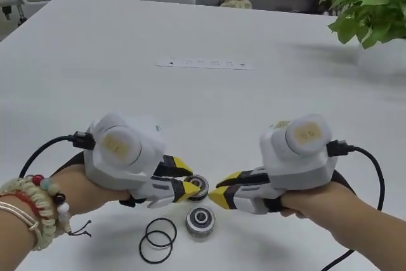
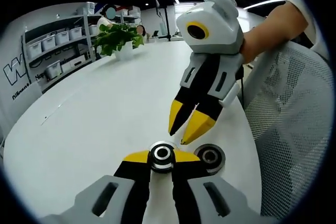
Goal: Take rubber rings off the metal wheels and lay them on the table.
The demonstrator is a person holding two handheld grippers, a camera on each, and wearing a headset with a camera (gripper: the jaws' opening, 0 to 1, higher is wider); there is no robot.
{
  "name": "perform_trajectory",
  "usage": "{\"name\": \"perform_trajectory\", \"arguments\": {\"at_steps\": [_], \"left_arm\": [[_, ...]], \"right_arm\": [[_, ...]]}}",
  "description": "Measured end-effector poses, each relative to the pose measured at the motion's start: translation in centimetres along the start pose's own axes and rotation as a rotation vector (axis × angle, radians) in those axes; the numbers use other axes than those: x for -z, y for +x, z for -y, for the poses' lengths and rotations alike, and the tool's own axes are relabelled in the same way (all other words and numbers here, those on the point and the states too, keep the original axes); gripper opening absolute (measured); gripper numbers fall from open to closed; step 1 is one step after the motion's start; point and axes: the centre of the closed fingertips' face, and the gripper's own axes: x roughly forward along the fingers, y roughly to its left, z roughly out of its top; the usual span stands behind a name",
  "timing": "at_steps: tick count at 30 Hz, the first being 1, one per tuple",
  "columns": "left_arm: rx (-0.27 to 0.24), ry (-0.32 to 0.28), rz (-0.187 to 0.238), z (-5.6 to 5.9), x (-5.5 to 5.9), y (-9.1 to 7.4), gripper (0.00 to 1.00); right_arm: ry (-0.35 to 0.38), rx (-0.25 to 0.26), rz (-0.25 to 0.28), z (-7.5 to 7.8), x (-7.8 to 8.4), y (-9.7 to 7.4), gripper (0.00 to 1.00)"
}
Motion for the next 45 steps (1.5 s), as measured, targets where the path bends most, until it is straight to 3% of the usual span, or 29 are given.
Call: {"name": "perform_trajectory", "arguments": {"at_steps": [5, 13, 21, 27, 45], "left_arm": [[-0.003, -0.073, 0.017, 0.0, 0.1, 0.0, 0.08], [-0.007, -0.071, 0.040, 0.1, 0.0, -0.1, 0.08], [-0.008, -0.080, 0.054, 0.0, 0.0, -0.1, 0.08], [-0.009, -0.076, 0.056, 0.0, 0.0, -0.1, 0.08], [-0.007, -0.083, 0.066, 0.1, 0.1, 0.0, 0.08]], "right_arm": [[0.024, -0.005, -0.002, -0.1, 0.2, 0.2, 0.11], [0.065, -0.007, -0.002, 0.2, 0.5, 0.6, 0.16], [-0.040, -0.011, -0.012, 0.2, 0.2, 1.5, 0.23], [-0.085, -0.030, 0.012, -0.2, 0.1, 1.6, 0.21], [-0.144, -0.037, 0.043, -0.8, -0.5, 2.2, 0.33]]}}
